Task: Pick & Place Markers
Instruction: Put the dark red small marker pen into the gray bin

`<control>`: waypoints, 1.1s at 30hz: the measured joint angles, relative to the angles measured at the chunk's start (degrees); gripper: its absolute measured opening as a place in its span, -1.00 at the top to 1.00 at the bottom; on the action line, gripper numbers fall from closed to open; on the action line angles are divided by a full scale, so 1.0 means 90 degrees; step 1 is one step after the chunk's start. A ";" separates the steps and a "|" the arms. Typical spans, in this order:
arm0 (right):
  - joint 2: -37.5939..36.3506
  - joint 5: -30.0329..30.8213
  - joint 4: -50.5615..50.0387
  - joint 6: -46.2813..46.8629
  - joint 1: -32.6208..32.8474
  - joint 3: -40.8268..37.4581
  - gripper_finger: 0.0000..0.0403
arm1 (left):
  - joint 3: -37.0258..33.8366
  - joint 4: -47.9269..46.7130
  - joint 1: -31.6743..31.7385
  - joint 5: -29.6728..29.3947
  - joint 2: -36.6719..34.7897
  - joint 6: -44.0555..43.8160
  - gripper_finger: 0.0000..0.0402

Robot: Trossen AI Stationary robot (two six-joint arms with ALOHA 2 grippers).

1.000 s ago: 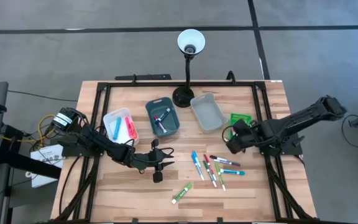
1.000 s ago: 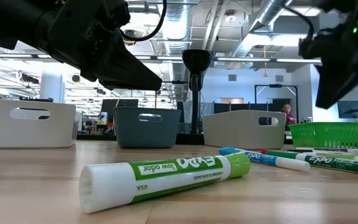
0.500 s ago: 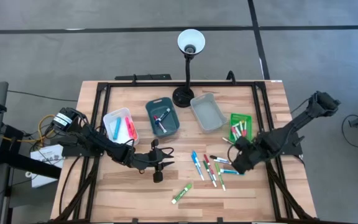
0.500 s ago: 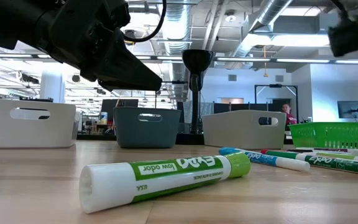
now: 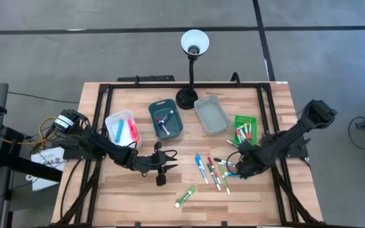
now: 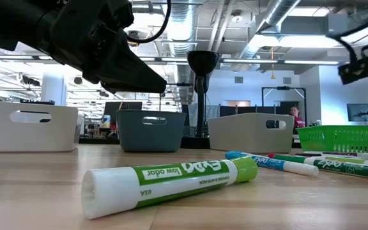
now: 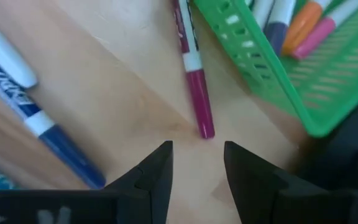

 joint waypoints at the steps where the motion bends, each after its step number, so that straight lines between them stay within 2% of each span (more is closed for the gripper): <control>1: 0.0085 0.0002 0.0038 -0.0142 -0.0065 -0.0001 0.34 | 0.0000 0.0000 0.0000 -0.0002 0.0000 0.0000 0.48; 9: 0.0617 -0.0092 0.0189 -0.1142 -0.0810 -0.0002 0.33 | 0.0000 0.0000 0.0000 -0.0001 0.0000 0.0002 0.48; 19: 0.0626 -0.0763 0.0534 -0.2671 -0.1802 -0.0099 0.33 | 0.0000 0.0000 0.0000 0.0000 0.0000 0.0002 0.48; 27: 0.0599 -0.1006 0.0861 -0.3205 -0.2230 -0.0312 0.34 | 0.0000 0.0000 -0.0002 0.0160 0.0000 0.0002 0.48; 33: 0.0606 -0.1099 0.0950 -0.3559 -0.2345 -0.0319 0.55 | 0.0000 0.0000 -0.0002 0.0158 0.0000 0.0000 0.48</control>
